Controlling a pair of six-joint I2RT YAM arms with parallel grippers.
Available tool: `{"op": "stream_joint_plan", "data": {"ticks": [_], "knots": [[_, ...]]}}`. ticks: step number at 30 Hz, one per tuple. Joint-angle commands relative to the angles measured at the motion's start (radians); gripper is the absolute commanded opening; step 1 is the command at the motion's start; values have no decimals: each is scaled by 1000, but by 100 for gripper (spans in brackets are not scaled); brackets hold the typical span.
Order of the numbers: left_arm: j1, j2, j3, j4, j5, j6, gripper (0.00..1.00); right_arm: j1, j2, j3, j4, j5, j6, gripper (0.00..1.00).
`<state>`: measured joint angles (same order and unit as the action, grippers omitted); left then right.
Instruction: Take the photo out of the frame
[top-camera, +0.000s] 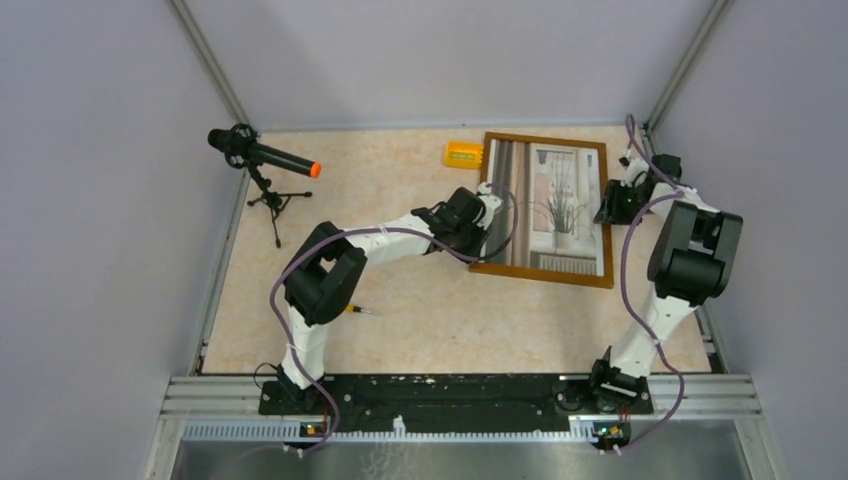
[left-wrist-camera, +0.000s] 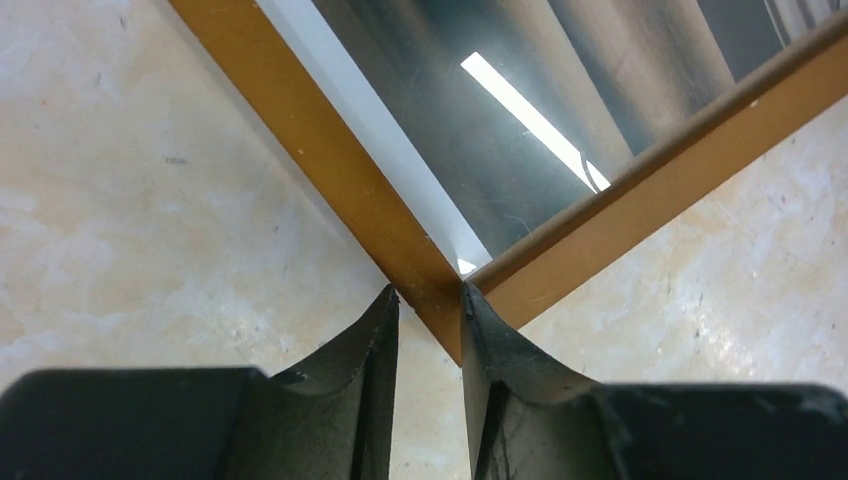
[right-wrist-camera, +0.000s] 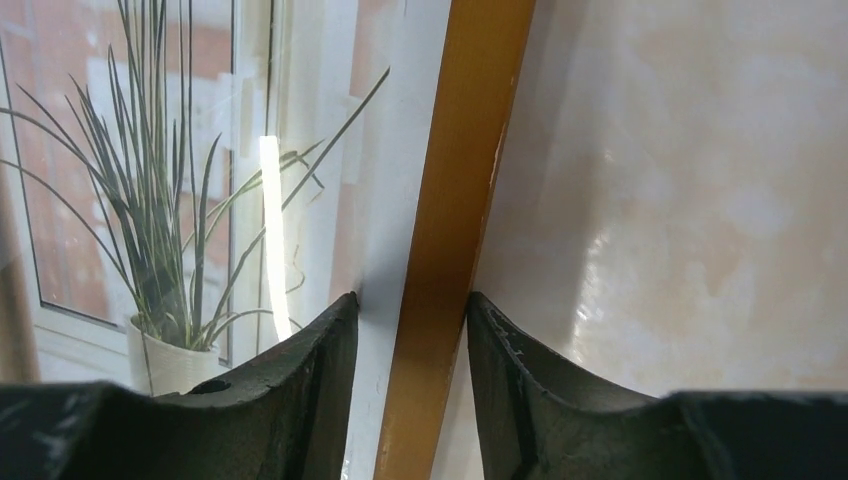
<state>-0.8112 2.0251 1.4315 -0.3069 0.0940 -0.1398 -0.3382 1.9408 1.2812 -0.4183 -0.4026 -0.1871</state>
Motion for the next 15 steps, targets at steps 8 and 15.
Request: {"op": "stream_joint_plan", "data": {"ticks": [8,15], "knots": [[111,-217,-232,-92,51,86,71,280,76,-31,-43,-30,-3,39],[178,-341,-293,-137,28,176,94,364,38,-115,-106,-59,42,38]]}}
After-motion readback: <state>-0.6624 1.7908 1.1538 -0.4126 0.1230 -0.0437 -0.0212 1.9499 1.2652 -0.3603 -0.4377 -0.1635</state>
